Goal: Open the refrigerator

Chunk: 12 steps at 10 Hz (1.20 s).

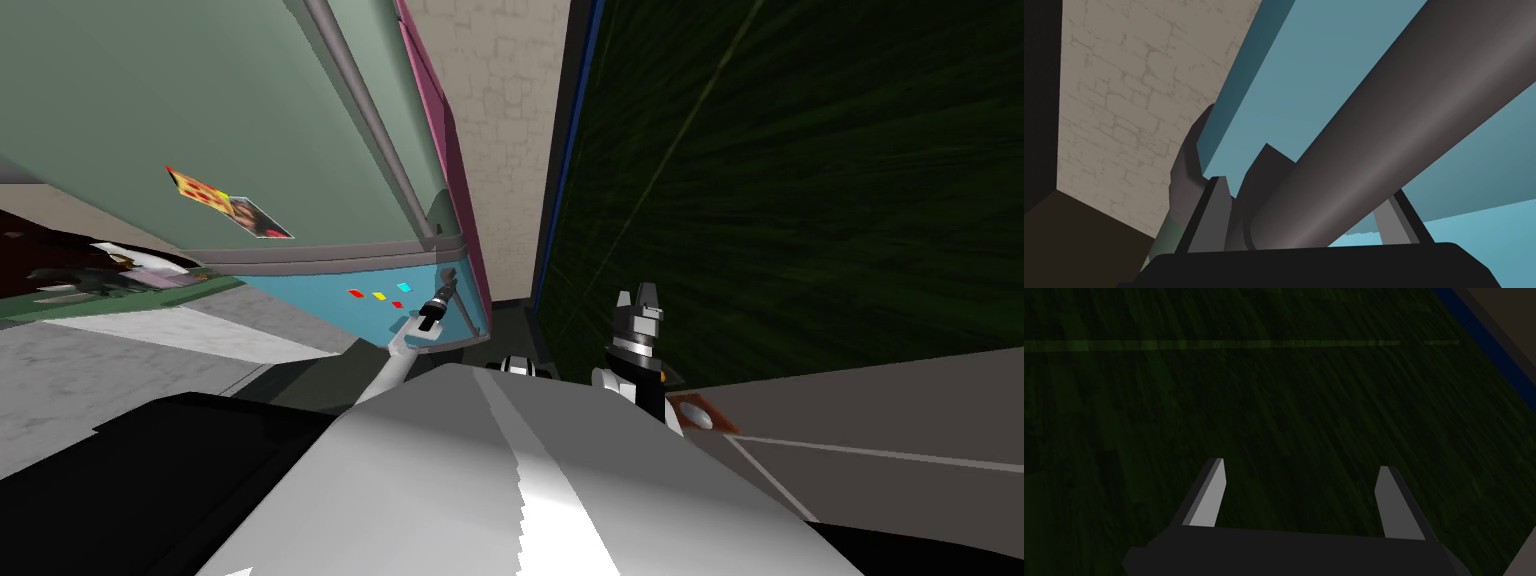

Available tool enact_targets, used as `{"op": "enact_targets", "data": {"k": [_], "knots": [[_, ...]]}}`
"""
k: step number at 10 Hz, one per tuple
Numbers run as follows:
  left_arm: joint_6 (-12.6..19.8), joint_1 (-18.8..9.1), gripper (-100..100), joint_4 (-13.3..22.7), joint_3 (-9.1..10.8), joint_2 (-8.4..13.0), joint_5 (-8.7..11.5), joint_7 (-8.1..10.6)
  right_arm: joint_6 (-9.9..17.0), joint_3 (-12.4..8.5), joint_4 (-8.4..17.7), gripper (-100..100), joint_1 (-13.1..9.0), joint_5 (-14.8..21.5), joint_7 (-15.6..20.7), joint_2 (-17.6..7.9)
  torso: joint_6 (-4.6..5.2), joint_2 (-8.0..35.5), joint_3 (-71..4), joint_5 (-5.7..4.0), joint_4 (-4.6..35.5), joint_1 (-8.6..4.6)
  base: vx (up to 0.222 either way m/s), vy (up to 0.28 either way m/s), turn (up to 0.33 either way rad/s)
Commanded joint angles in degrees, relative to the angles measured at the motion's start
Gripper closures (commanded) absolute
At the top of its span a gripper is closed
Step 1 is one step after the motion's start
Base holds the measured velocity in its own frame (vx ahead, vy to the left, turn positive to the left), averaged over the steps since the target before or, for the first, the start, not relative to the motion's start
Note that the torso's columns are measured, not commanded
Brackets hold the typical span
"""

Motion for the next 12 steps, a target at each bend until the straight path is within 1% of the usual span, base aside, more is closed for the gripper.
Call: {"op": "enact_targets", "data": {"k": [1, 2, 4, 5, 6, 7, 8, 9, 10, 11, 12], "knots": [[-0.9, 2.5, 100, -3.0, -1.51, 0.6, 0.1, 0.5, 0.0, 0.0, 0.0, 0, 0.0, 0.0, 0.0, 0.0, -0.05, 0.0, 0.0, 0.08, 0.0, 0.25, 0.148, -0.029, 0.138], [-1.7, 4.6, 100, -5.1, -2.66, 0.7, 0.1, 0.62, 0.0, 0.0, 0.0, 0, 0.0, 0.0, 0.0, 0.0, 0.15, 0.3, 0.2, 0.15, 0.0, 0.15, 0.13, -0.021, 0.23], [-3.3, 8.2, 100, -9.2, -4.96, 0.9, -0.1, 0.85, 0.0, 0.0, 0.0, 0, 0.0, 0.0, 0.0, 0.0, 0.09, 0.3, 0.3, 0.2, -0.1, 0.16, 0.158, 0.002, 0.335], [-3.3, 8.7, 100, -9.5, -4.96, 0.9, -0.1, 0.85, 0.0, 0.0, 0.0, 0, 0.0, 0.0, 0.0, 0.0, 0.11, 0.3, 0.2, 0.16, -0.1, 0.17, 0.122, -0.013, 0.117], [-4.1, 10.8, 100, -11.7, -6.11, 1.1, -0.1, 0.96, 0.0, 0.0, 0.0, 0, 0.0, 0.0, 0.0, 0.0, 0.24, 0.3, 0.2, 0.2, -0.1, 0.13, 0.107, 0.015, 0.226], [-4.9, 12.2, 100, -13.9, -7.26, 1.2, -0.2, 1.08, 0.0, 0.0, 0.0, 0, 0.0, 0.0, 0.0, 0.0, 0.16, 0.3, 0.2, 0.2, -0.1, 0.14, 0.157, 0.012, 0.327], [-5.7, 14.3, 100, -15.9, -8.41, 1.3, -0.3, 1.2, 0.0, 0.0, 0.0, 0, 0.0, 0.0, 0.0, 0.0, 0.04, 0.2, 0.2, 0.17, -0.1, 0.19, 0.195, -0.014, 0.342], [-5.7, 14.9, 100, -16.1, -8.41, 1.3, -0.3, 1.2, 0.0, 0.0, 0.0, 0, 0.0, 0.0, 0.0, 0.0, 0.17, 0.1, 0.1, 0.2, -0.1, 0.14, 0.125, -0.025, 0.125], [-6.5, 16.4, 100, -18.3, -9.55, 1.4, -0.3, 1.31, 0.0, 0.0, 0.0, 0, 0.0, 0.0, 0.0, 0.0, 0.29, 0.3, 0.2, 0.24, -0.1, 0.08, 0.106, -0.007, 0.208], [-6.1, 15.8, 100, -17.9, -8.52, 1.5, -0.5, 0.92, 0.0, 0.0, 0.0, 0, 0.0, 0.0, 0.0, 0.0, 0.34, 0.4, 0.3, 0.26, -0.2, -0.1, 0.048, -0.008, 0.057], [-5.7, 13.2, 100, -15.5, -9.6, 1.5, -2.6, 3.04, 0.0, 0.0, 0.0, 0, 0.0, 0.0, 0.0, 0.0, 0.39, 0.5, 0.3, 0.17, -0.1, -0.11, -0.172, 0.159, -0.282]]}}
